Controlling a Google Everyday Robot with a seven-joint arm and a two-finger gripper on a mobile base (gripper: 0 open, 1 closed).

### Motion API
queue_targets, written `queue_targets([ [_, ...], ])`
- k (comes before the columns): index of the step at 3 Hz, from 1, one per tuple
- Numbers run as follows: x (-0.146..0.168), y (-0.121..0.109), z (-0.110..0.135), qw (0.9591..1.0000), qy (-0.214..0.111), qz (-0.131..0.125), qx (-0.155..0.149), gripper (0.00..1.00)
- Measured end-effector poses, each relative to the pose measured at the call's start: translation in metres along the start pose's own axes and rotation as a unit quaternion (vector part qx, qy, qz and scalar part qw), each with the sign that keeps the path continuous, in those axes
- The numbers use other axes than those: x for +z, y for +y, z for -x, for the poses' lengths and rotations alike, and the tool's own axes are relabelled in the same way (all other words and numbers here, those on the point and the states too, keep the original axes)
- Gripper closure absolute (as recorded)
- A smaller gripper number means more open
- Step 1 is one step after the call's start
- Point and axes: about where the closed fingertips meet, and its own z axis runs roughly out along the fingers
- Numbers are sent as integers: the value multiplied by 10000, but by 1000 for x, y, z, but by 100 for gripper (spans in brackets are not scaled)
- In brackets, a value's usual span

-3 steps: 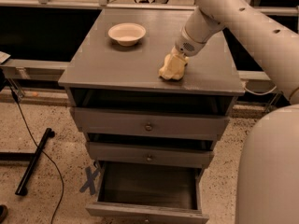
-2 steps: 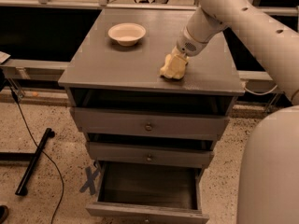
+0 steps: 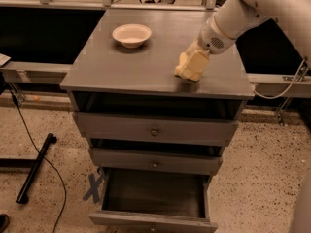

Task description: Place sponge into bottom drawer

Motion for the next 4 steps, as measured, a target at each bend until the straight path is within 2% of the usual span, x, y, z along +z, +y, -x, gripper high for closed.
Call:
queue_targets([
  [2, -41, 69, -11, 9991, -204, 366, 4, 100],
  [3, -41, 69, -11, 9991, -204, 367, 3, 100],
  [4, -37, 77, -17, 9992, -285, 251, -104, 100],
])
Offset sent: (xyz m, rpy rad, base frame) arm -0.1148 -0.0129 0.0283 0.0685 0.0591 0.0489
